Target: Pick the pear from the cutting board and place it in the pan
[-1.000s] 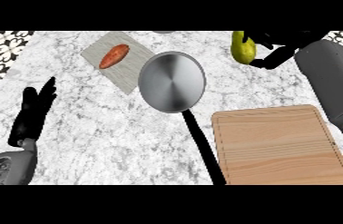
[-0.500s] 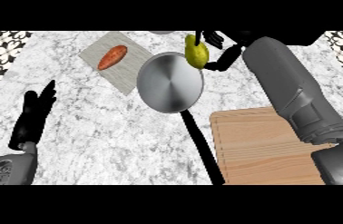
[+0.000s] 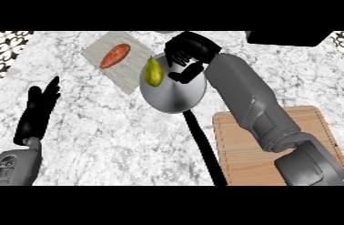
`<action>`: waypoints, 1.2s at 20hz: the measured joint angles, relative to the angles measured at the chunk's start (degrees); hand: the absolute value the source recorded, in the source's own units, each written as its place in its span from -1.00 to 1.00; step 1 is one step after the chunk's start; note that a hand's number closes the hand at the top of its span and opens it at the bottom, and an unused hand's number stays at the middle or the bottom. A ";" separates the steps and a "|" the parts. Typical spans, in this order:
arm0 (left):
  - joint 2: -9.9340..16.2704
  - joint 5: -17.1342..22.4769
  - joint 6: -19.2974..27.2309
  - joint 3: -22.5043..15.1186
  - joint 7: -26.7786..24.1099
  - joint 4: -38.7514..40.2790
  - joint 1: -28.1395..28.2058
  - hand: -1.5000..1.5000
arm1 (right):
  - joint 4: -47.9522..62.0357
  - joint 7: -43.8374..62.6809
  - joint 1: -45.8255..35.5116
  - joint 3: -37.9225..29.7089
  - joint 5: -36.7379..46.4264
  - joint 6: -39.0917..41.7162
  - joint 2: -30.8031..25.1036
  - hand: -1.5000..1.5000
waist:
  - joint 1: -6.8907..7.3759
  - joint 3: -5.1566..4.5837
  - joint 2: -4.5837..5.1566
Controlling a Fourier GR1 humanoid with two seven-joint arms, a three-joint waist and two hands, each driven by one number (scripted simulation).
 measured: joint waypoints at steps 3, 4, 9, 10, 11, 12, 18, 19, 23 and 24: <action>-0.23 -0.15 -0.42 -0.39 -0.94 0.35 0.05 0.00 | 1.01 0.50 0.55 0.92 -0.09 -0.81 1.32 1.00 | 1.09 -0.01 0.16; -0.32 -0.35 -0.49 -0.67 -0.75 0.52 -0.44 0.00 | 1.32 0.00 1.35 1.36 -0.05 -1.20 1.61 1.00 | 1.40 -0.01 0.26; -0.84 -0.75 -1.21 -1.83 -0.43 0.72 -1.97 0.00 | 2.73 0.74 3.27 1.54 -2.56 1.26 2.27 -1.00 | 3.70 0.01 0.58; -0.92 -0.88 -1.17 -1.95 -0.16 0.93 -2.74 0.00 | 2.98 1.16 3.52 1.59 -3.04 1.83 2.35 -1.00 | 4.16 0.01 0.70; -0.90 -0.84 -1.34 -1.99 0.10 1.04 -3.34 0.00 | 3.37 1.32 3.90 1.79 -3.28 2.67 2.41 -1.00 | 4.48 0.01 0.78; -0.81 -0.73 -1.65 -2.05 0.19 0.94 -3.67 0.00 | 3.65 1.46 4.37 1.92 -3.57 3.18 2.45 -1.00 | 4.91 0.02 0.86; -1.58 -1.42 -2.01 -3.34 0.60 1.46 -5.38 0.00 | 2.90 0.78 7.35 2.81 -5.77 4.38 2.57 -1.00 | 7.05 0.07 1.09; -1.82 -1.54 -1.89 -3.50 0.78 1.62 -5.68 0.00 | 2.63 0.81 7.41 2.71 -6.45 4.84 2.58 -1.00 | 7.09 0.08 1.06; -1.93 -1.47 -2.14 -3.52 0.97 2.08 -6.39 0.00 | 1.52 -1.16 8.89 1.33 -10.10 5.68 2.59 -1.00 | 7.04 0.11 1.01; -2.02 -1.54 -2.07 -3.52 0.71 2.41 -6.39 0.00 | 1.32 -1.41 8.98 0.72 -11.27 5.79 2.59 -1.00 | 7.03 0.11 1.06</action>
